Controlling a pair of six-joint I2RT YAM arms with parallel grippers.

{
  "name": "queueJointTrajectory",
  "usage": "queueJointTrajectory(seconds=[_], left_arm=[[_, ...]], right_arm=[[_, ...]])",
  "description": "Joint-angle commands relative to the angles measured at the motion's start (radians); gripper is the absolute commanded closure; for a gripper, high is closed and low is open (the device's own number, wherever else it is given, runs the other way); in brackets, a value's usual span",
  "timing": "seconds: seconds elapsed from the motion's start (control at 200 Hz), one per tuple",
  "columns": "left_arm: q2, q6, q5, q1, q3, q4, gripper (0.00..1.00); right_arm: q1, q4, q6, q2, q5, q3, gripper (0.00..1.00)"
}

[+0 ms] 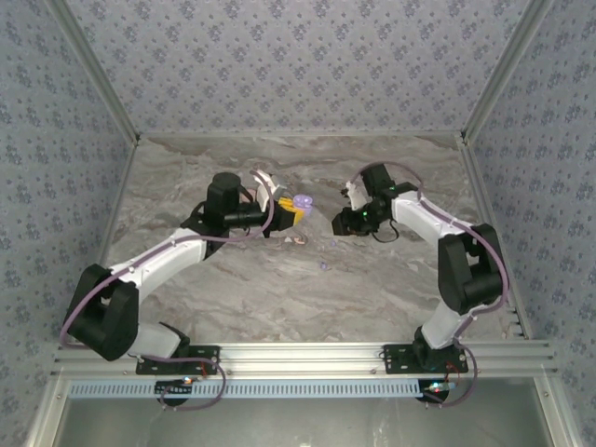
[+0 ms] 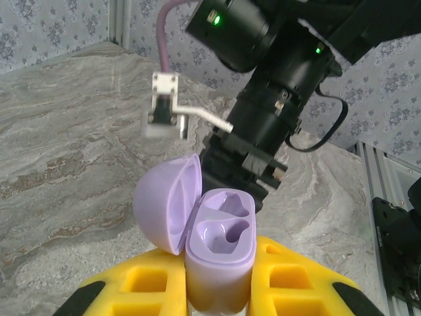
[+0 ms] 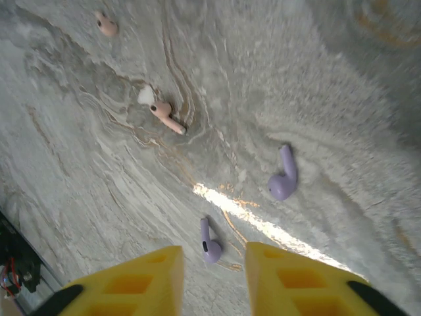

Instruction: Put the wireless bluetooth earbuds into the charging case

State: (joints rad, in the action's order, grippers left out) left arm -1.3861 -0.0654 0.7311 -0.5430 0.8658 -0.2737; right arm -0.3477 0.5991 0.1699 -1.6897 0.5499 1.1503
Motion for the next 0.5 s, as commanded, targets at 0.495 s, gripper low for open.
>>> queueJointTrajectory(seconds=[0.495], left_arm=[[0.029,-0.015,-0.048,0.004,0.003,-0.024,0.88]], right_arm=[[-0.096,-0.038,0.044,-0.179,-0.034,0.023,0.78]])
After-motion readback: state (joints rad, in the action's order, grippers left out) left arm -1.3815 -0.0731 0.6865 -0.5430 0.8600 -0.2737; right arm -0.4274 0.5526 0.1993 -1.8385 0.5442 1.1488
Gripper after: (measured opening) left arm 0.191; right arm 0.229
